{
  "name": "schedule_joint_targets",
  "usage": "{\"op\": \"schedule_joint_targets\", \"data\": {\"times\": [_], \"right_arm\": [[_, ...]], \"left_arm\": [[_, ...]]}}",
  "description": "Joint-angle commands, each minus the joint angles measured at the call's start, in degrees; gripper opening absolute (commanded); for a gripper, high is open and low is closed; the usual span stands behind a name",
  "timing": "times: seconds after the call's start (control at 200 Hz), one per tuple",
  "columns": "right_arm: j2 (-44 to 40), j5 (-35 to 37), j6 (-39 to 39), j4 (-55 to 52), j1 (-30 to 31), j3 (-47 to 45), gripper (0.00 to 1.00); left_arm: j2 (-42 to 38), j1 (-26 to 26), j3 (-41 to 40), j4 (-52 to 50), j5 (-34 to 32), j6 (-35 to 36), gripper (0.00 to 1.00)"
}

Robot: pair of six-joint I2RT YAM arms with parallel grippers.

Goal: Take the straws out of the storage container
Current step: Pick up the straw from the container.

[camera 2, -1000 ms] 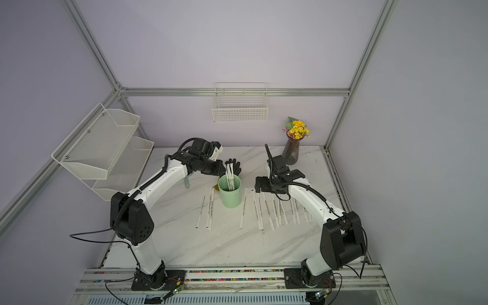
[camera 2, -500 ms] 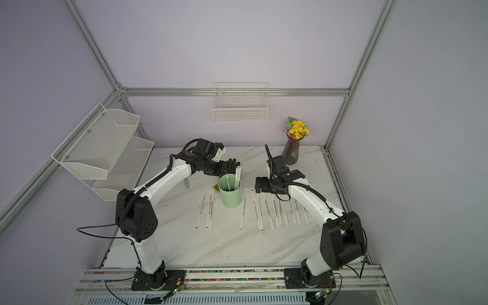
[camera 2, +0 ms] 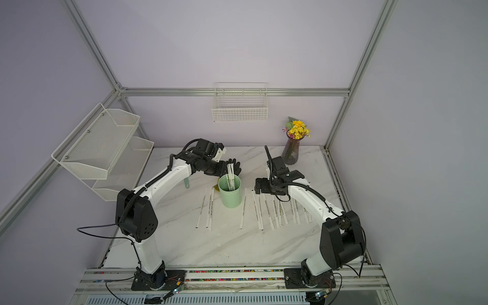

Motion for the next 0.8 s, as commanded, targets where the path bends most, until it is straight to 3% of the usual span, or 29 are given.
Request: {"op": "schedule_joint_targets", "data": {"times": [0.0,0.795], "right_arm": [[0.21,-0.22,-0.67,1.17,-0.23,-0.22,0.97],[-0.86,-1.70,-0.24,1.69,-0.29,-0.18,0.97]], "left_arm": [[-3.73,-0.25,2.38,0.04,0.30,0.13,0.07],[-5.69,-0.25,9.75,-7.91,-5.71,4.49,0.05]]}}
